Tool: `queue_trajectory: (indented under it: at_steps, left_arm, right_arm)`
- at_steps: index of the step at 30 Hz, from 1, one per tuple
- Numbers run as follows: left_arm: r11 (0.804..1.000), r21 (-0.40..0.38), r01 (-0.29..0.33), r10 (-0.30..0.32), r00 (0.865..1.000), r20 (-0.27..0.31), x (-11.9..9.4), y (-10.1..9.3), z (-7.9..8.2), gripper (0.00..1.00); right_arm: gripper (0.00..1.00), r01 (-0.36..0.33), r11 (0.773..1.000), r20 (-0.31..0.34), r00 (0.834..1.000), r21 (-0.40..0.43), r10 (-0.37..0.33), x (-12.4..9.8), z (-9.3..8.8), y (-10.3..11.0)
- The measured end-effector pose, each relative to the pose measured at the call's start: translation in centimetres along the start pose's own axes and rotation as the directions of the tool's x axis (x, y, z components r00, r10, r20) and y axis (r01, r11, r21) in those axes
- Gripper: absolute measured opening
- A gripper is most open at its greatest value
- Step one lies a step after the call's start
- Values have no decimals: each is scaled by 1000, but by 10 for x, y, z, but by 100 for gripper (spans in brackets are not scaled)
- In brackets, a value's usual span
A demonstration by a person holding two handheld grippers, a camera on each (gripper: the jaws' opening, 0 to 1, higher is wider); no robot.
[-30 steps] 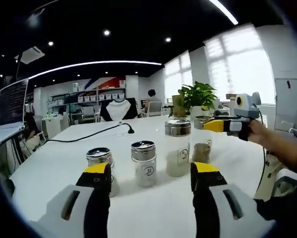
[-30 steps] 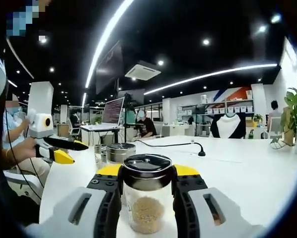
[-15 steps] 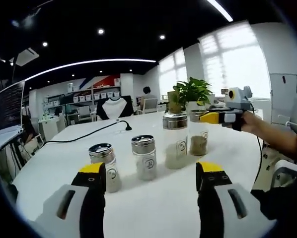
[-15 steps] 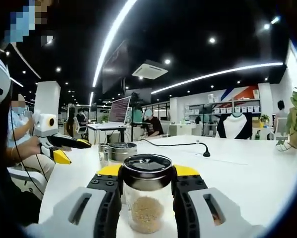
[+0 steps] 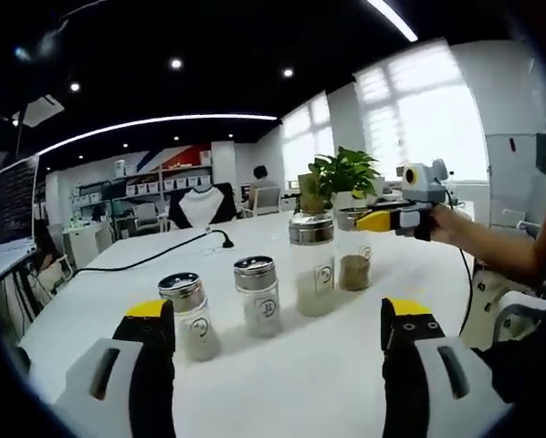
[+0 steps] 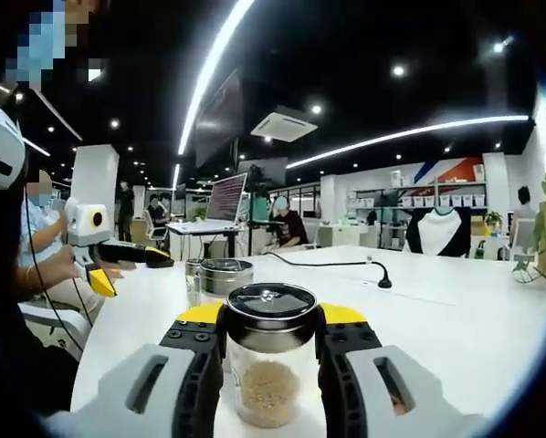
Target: Rotate the seasoning bottle until the label or dispensing opening points toward the visible target arrow and the bottle remains upright within the marked orientation range
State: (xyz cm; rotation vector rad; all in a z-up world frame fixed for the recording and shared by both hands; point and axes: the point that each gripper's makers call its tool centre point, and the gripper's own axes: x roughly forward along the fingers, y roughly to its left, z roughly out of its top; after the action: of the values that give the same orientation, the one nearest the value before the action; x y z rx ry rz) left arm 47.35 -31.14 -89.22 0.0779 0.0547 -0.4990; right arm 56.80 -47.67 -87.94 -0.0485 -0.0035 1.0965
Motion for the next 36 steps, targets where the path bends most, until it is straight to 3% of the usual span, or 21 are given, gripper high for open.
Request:
queue_trajectory:
  at_steps: [10,21,24,34,36]
  left_arm:
    - [1000,12,-20,20,1000,14,-7,9,6,99]
    - [999,10,-41,41,999,-4,-12,12,6,99]
    - [999,5,-44,44,999,-11,-13,13,4,99]
    - [999,17,-45,45,999,-3,-15,13,6,99]
    - [999,19,-46,46,999,1,-16,13,7,99]
  right_arm:
    - [37,-45,999,-17,999,-8,45,2,0,-2]
    - [37,-29,1000,-28,999,-12,29,2,0,-5]
    - [39,-22,1000,2,1000,9,22,1,7,-3]
    - [55,98,995,-11,995,3,-97,-12,13,-7]
    - [55,117,993,-38,992,1,-117,-16,11,-3]
